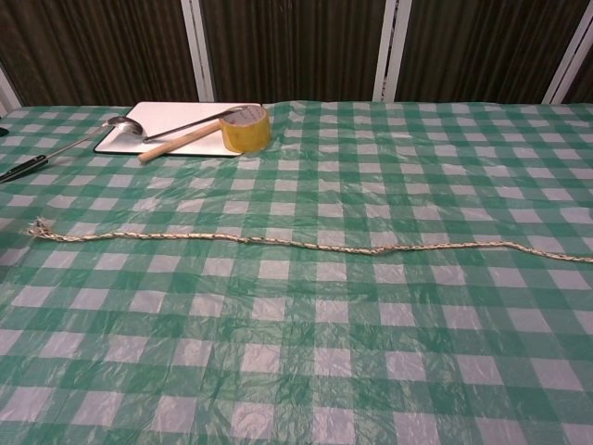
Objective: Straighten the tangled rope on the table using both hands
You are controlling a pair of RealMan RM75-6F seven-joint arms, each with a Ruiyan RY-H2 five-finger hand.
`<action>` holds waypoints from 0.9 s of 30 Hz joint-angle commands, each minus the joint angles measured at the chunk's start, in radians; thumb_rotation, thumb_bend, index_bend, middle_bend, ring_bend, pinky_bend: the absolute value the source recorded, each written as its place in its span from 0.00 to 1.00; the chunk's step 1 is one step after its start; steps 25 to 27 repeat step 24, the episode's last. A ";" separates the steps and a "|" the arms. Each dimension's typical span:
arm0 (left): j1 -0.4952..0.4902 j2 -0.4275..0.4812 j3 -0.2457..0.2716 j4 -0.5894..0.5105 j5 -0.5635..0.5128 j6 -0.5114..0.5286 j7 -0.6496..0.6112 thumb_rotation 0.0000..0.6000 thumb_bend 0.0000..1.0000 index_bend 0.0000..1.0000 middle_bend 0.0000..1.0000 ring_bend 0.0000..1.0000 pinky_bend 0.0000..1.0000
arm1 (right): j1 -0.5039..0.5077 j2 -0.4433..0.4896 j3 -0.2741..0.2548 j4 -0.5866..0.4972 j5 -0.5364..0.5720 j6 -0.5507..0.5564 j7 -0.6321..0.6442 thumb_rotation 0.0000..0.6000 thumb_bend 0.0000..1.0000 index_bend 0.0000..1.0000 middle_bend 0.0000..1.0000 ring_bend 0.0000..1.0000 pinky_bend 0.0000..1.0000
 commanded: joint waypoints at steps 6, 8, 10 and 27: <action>0.133 0.149 0.042 -0.250 0.024 0.160 0.117 1.00 0.41 0.00 0.00 0.00 0.12 | -0.223 0.070 -0.074 -0.133 -0.216 0.374 0.119 1.00 0.28 0.00 0.00 0.00 0.00; 0.164 0.167 0.051 -0.283 0.019 0.187 0.122 1.00 0.41 0.00 0.00 0.00 0.12 | -0.267 0.059 -0.084 -0.123 -0.240 0.443 0.152 1.00 0.28 0.00 0.00 0.00 0.00; 0.196 0.175 0.060 -0.291 0.020 0.222 0.126 1.00 0.41 0.00 0.00 0.00 0.12 | -0.311 0.041 -0.093 -0.098 -0.268 0.511 0.173 1.00 0.28 0.00 0.00 0.00 0.00; 0.225 0.191 0.062 -0.292 0.092 0.273 0.157 1.00 0.40 0.00 0.00 0.00 0.10 | -0.360 0.061 -0.124 -0.097 -0.386 0.556 0.200 1.00 0.28 0.00 0.00 0.00 0.00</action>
